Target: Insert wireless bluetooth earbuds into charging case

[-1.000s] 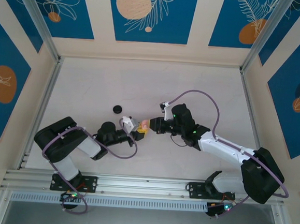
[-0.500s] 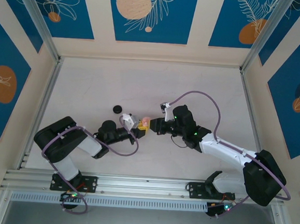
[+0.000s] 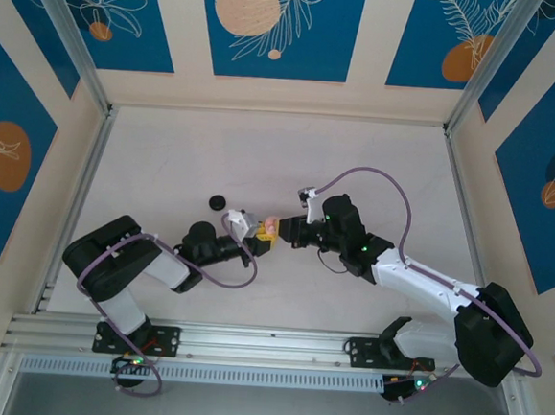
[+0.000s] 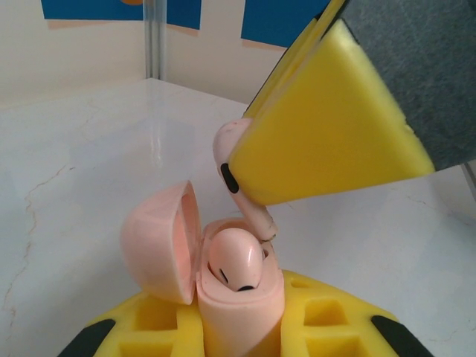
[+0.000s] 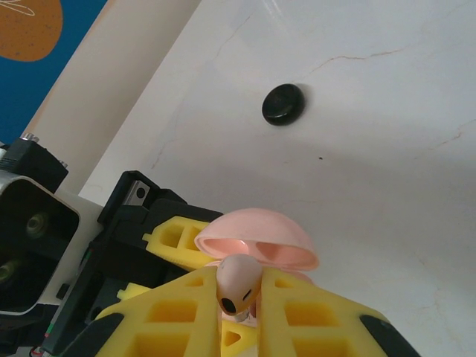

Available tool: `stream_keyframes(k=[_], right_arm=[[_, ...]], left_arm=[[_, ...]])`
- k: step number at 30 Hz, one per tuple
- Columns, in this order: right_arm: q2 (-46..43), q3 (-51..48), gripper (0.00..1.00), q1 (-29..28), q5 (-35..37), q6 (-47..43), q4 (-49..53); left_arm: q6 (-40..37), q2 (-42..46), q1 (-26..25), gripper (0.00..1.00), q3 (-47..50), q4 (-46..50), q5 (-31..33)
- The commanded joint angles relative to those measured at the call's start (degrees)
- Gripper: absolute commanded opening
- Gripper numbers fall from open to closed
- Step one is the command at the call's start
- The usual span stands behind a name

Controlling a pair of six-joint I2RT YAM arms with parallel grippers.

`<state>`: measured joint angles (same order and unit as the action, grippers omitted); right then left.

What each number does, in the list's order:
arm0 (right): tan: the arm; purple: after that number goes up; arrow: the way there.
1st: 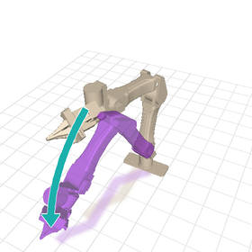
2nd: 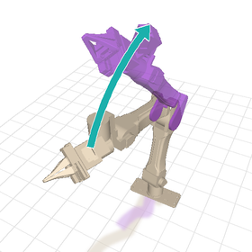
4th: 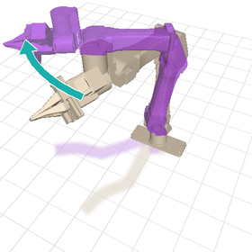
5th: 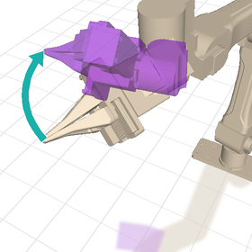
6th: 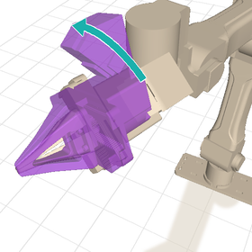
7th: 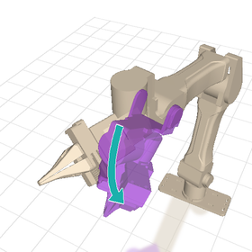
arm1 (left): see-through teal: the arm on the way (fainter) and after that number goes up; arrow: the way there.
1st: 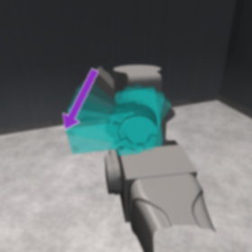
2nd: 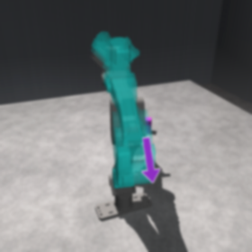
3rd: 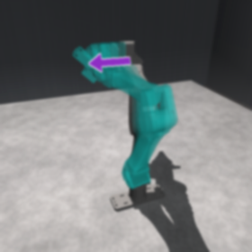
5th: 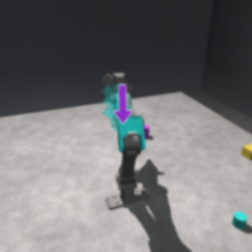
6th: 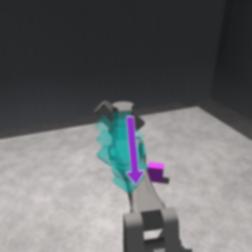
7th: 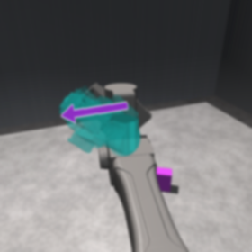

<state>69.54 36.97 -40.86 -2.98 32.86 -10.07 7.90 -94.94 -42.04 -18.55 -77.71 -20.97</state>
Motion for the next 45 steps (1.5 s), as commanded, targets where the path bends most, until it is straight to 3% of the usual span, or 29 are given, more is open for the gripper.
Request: stream_keyframes(k=[1, 29, 45], right_arm=[[-0.36, 0.29, 0.17, -0.19, 1.14, -1.66, -2.15], [-1.75, -3.55, 0.17, -0.89, 0.55, -4.51, -3.39], [-3.06, -3.06, 0.32, -0.97, -1.59, -5.7, -3.14]], left_arm=[[1.7, 1.2, -0.62, 0.11, -1.32, -2.88, -1.46], [3.93, 3.56, -0.64, 0.11, -2.0, -2.89, 0.44], [0.51, 3.39, -0.61, 0.11, -2.02, -2.88, -3.14]])
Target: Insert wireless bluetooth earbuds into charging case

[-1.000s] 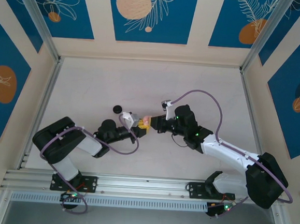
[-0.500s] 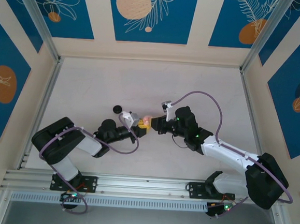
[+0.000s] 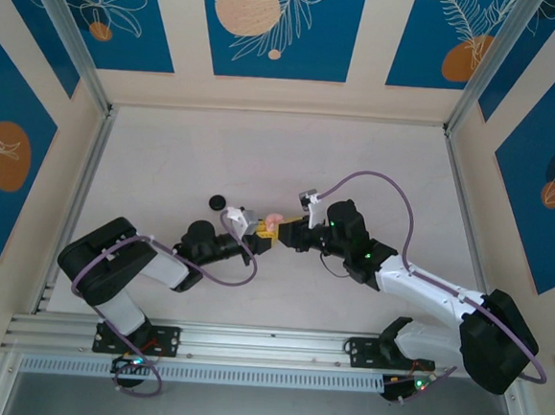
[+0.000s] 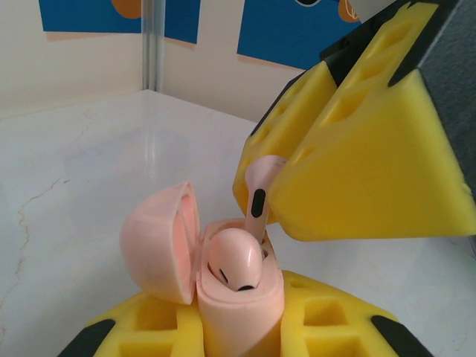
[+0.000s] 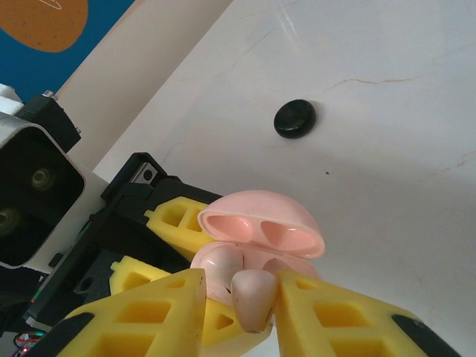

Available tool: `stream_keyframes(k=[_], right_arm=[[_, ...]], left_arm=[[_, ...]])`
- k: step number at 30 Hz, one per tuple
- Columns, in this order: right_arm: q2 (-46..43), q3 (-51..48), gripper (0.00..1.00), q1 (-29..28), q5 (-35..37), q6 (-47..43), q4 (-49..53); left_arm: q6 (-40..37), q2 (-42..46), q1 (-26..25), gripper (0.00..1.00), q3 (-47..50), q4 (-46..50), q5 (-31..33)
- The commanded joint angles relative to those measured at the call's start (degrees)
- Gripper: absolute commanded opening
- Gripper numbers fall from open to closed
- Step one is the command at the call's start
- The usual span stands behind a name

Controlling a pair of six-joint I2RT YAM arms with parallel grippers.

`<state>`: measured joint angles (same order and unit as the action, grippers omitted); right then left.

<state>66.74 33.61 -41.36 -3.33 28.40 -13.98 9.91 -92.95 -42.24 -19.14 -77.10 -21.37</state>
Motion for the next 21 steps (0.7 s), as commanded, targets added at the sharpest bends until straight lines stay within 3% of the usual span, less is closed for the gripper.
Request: stream_keyframes(k=[1, 21], right_arm=[[-0.29, 0.34, 0.33, -0.47, -1.16, -1.24, 0.79], [-2.41, 1.49, 0.5, 0.1, -0.1, -0.81, 3.32]], left_arm=[[-1.6, 1.44, -0.48, 0.11, -1.43, -3.5, -3.01], [-3.97, 1.67, -0.48, 0.11, -0.57, -3.52, -4.72]])
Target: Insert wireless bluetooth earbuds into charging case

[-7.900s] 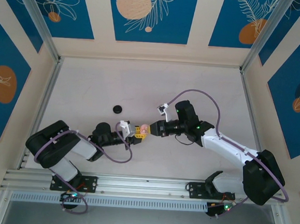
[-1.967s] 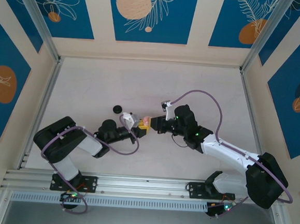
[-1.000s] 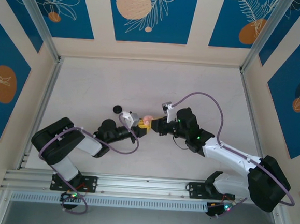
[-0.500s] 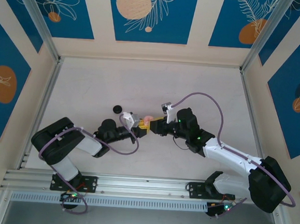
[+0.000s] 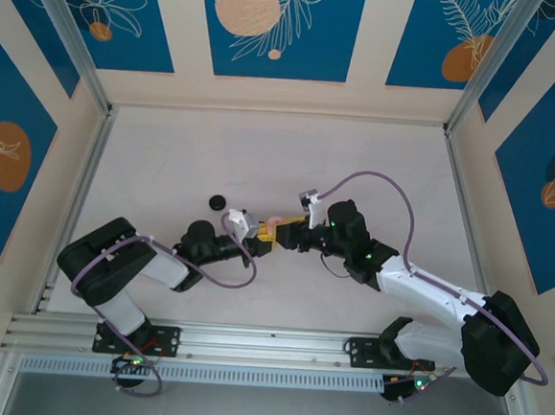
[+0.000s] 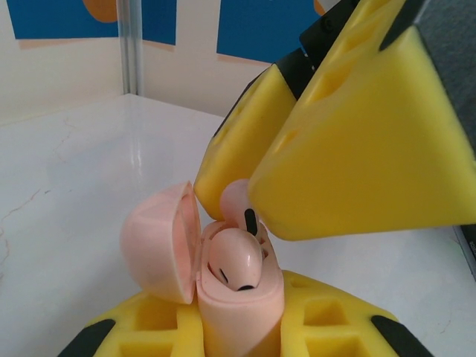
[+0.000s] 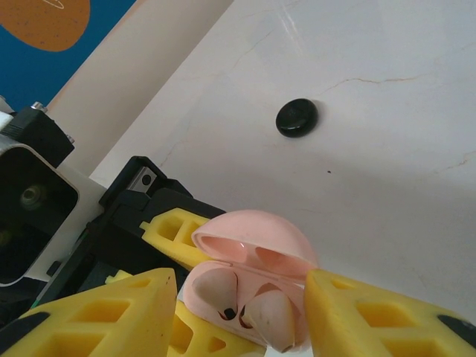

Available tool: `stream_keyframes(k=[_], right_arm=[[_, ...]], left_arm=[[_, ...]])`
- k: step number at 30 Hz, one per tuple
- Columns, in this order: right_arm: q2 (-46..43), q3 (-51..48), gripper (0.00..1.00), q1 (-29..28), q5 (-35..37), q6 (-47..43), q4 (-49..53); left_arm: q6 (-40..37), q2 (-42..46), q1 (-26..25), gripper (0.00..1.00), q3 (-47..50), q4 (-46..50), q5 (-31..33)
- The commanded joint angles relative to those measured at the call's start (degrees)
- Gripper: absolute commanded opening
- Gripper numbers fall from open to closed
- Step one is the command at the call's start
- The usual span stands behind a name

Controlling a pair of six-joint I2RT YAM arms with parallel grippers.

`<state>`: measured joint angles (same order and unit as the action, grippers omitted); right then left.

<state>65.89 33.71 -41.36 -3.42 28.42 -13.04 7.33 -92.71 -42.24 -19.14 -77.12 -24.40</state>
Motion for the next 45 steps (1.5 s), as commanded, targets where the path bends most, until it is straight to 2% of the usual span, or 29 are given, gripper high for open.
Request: stream_keyframes(k=[1, 13, 17, 23, 33, 45], right_arm=[[-2.11, 1.45, 0.51, 0.22, -0.16, -0.91, 2.6], [-9.88, 1.26, 0.54, 2.27, -4.16, -0.91, 5.71], [-11.26, 1.05, 0.52, 4.8, -9.2, -0.85, 7.9], [-11.22, 0.36, 0.37, 8.31, -17.02, 0.98, 12.17], [-9.15, -0.89, 0.26, 10.25, -20.87, 3.0, 10.16], [-6.26, -1.3, 0.25, 10.78, -21.71, 3.57, 8.51]], left_arm=[[-1.66, 1.35, -0.47, 0.11, -0.47, -3.45, -1.7], [-3.7, 1.19, -0.47, 0.11, 0.76, -3.46, -2.13], [-4.84, 1.32, -0.47, 0.11, 1.11, -3.47, -3.65], [-6.28, 1.34, -0.52, 0.11, 1.55, -3.47, -4.75], [-6.28, 1.5, -0.58, 0.11, 1.47, -3.47, -5.44], [-6.36, 1.62, -0.84, 0.11, 1.29, -3.47, -5.83]])
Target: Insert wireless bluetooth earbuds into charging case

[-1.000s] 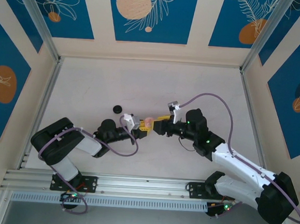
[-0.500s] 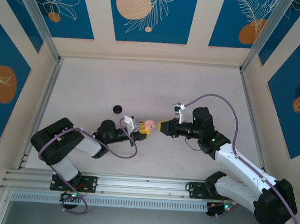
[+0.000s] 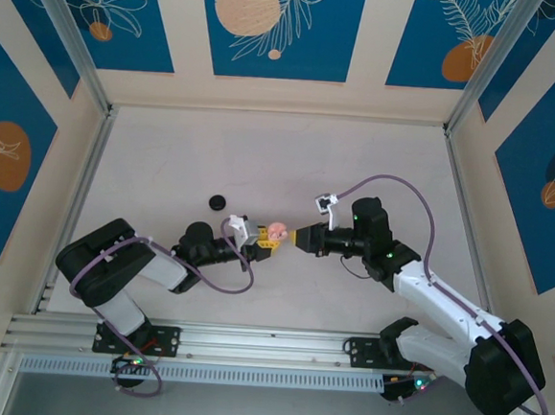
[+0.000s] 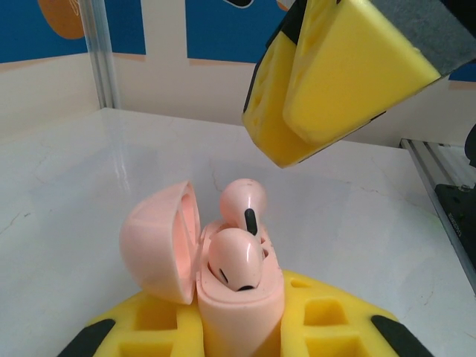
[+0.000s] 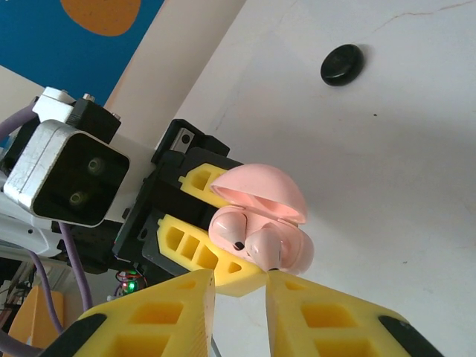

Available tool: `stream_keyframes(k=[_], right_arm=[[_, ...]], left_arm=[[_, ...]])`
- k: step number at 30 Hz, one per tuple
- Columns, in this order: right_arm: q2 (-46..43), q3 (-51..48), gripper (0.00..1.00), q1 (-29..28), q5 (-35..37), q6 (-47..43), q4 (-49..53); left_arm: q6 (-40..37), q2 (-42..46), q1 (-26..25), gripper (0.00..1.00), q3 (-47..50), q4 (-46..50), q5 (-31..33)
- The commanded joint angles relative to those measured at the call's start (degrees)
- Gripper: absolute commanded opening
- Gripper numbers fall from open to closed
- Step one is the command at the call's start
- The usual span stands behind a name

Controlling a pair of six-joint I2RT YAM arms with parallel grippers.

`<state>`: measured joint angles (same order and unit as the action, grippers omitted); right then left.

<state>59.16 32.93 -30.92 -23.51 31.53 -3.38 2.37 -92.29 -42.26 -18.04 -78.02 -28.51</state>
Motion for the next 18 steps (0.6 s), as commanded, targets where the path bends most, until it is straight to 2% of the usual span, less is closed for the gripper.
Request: stream_keyframes(k=[1, 18], right_arm=[[0.76, -0.5, 0.26, 0.34, -1.79, 0.55, -1.39], [4.96, 0.25, 0.23, 0.33, -3.64, 1.39, -5.02]], left_arm=[[-1.4, 1.19, -0.88, 0.11, 0.2, -2.58, -1.66], [-1.49, 1.48, -0.88, 0.11, 0.03, -2.58, -1.83]])
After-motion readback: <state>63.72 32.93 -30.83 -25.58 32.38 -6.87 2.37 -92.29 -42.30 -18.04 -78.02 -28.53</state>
